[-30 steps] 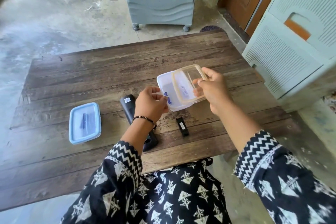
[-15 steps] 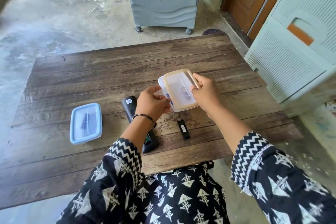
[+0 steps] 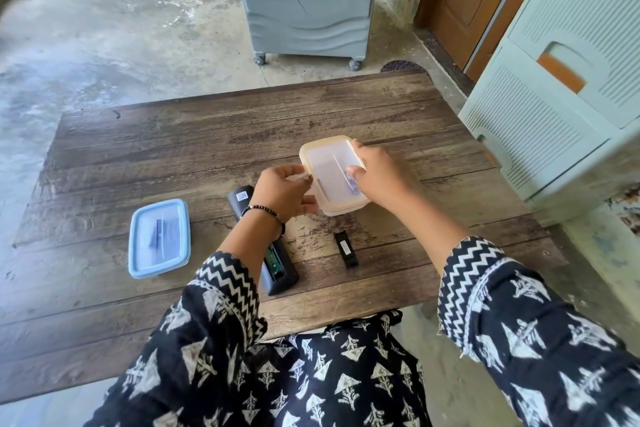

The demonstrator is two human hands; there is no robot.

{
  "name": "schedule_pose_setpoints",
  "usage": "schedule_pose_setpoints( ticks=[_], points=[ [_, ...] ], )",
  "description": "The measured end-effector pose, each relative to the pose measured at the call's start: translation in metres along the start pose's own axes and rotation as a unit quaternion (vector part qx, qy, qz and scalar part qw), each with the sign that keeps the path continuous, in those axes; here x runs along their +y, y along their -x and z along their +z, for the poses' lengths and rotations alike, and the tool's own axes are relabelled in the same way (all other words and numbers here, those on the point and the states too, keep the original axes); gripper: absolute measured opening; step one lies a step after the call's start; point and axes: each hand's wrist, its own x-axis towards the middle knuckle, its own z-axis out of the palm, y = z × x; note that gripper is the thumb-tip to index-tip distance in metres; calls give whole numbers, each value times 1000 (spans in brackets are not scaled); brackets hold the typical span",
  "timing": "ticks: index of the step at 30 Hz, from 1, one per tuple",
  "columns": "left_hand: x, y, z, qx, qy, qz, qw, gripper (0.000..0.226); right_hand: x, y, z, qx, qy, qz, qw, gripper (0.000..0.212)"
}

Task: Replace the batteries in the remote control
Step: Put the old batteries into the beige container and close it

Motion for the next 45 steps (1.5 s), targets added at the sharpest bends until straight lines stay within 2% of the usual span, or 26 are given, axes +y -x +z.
schedule_pose_setpoints(
  ticks=[6, 10, 15, 21, 27, 31, 38, 41, 45],
  points=[
    [2, 2, 3, -5, -121, 33, 992, 59, -7, 11, 5, 21, 96, -17, 995, 52],
    [6, 1, 3, 4, -250, 79, 965, 75, -4, 13, 14, 42, 114, -29, 992, 49],
    [12, -4, 1, -14, -394, 94, 914, 76, -3, 12, 21, 67, 97, -33, 992, 48],
    [16, -4, -3, -25, -442, 103, 891, 67, 3, 12, 18, 72, 80, -58, 993, 45],
    [4, -5, -6, -27, -385, 104, 917, 74, 8, 12, 28, 94, -16, -48, 994, 34],
    [1, -9, -6, -44, -355, 76, 931, 74, 9, 8, 33, 90, -38, -41, 994, 32],
    [-3, 7, 0, -54, -214, 40, 974, 80, 10, 7, 30, 24, -50, -12, 998, 39],
    [-4, 16, 7, -45, -122, 70, 989, 79, 22, 9, 25, 16, -147, 33, 989, 37],
    [7, 4, 30, -43, -42, 97, 994, 73, 45, 3, 9, 35, -313, 68, 947, 38]
  ],
)
